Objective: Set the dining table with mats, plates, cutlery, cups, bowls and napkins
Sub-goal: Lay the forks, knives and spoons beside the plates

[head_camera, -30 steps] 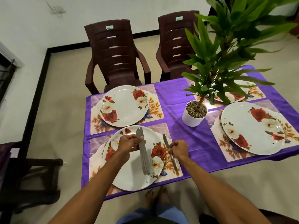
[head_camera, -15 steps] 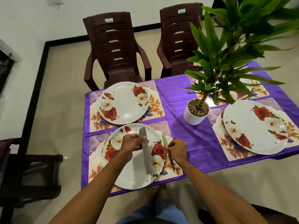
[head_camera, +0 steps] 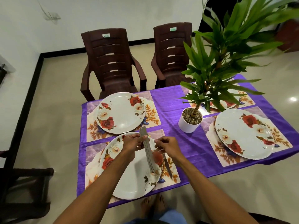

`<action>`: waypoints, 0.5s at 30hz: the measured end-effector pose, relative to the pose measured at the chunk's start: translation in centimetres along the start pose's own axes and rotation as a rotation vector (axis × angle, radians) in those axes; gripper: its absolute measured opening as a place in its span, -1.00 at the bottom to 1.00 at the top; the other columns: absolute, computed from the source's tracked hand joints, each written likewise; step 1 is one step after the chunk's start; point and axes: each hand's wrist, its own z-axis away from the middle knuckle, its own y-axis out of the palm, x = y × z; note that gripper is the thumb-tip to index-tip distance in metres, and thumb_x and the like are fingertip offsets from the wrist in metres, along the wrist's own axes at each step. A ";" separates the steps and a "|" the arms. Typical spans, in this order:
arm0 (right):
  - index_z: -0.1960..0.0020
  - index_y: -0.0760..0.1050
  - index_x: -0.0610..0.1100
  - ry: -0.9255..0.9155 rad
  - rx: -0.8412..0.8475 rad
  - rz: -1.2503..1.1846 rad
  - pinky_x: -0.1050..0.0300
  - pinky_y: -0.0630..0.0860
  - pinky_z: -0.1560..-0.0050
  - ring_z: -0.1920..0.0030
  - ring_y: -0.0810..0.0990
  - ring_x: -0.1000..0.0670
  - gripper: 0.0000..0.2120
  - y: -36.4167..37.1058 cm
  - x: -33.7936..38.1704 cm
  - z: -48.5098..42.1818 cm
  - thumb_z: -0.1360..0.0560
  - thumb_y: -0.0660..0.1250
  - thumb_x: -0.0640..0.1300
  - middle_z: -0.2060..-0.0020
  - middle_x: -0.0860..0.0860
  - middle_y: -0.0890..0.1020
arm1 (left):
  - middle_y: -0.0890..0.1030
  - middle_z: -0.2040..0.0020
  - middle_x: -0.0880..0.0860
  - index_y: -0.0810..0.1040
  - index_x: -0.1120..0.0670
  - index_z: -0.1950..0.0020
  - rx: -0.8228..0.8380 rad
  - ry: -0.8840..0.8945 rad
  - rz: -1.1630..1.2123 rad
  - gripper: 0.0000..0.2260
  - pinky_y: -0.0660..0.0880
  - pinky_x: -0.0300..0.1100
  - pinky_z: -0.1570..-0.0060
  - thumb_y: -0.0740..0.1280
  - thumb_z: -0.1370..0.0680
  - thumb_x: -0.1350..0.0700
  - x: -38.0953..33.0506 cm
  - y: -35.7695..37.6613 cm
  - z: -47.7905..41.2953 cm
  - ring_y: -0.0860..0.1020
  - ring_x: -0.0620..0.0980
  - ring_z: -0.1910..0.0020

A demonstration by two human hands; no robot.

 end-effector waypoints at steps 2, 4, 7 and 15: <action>0.06 0.66 -0.25 0.011 0.091 -0.027 0.11 0.61 0.25 0.25 0.69 -0.06 -0.81 0.7 1.3 0.4 -0.49 0.50 -0.11 0.20 -0.15 0.72 | 0.73 0.11 0.18 0.66 0.21 -0.02 -0.013 0.005 0.029 -0.84 0.64 -0.06 0.11 0.51 -0.46 0.24 -0.6 0.2 -0.1 0.69 0.12 0.17; 0.06 0.65 -0.26 0.005 0.134 -0.020 0.19 0.57 0.29 0.23 0.70 -0.02 -0.81 1.1 2.3 0.5 -0.45 0.54 -0.15 0.20 -0.12 0.73 | 0.73 0.16 0.14 0.67 0.18 0.02 -0.044 0.008 0.047 -0.88 0.65 -0.07 0.16 0.51 -0.46 0.25 -1.2 0.6 -0.4 0.69 0.11 0.20; 0.10 0.63 -0.29 0.017 0.124 -0.022 0.19 0.56 0.35 0.26 0.71 -0.02 -0.84 1.2 3.3 -0.5 -0.38 0.56 -0.30 0.26 -0.10 0.71 | 0.73 0.19 0.12 0.67 0.16 0.07 -0.085 0.009 0.059 -0.90 0.66 -0.10 0.22 0.52 -0.45 0.25 -1.9 1.4 -1.2 0.69 0.09 0.24; 0.18 0.60 -0.27 0.081 0.109 -0.082 0.07 0.60 0.33 0.36 0.63 -0.05 -0.85 -1.0 5.4 -6.2 -0.37 0.48 -0.47 0.36 -0.09 0.66 | 0.72 0.18 0.16 0.66 0.26 0.01 -0.151 0.020 0.126 -0.83 0.63 -0.04 0.11 0.52 -0.45 0.23 -3.9 2.9 -4.4 0.69 0.09 0.25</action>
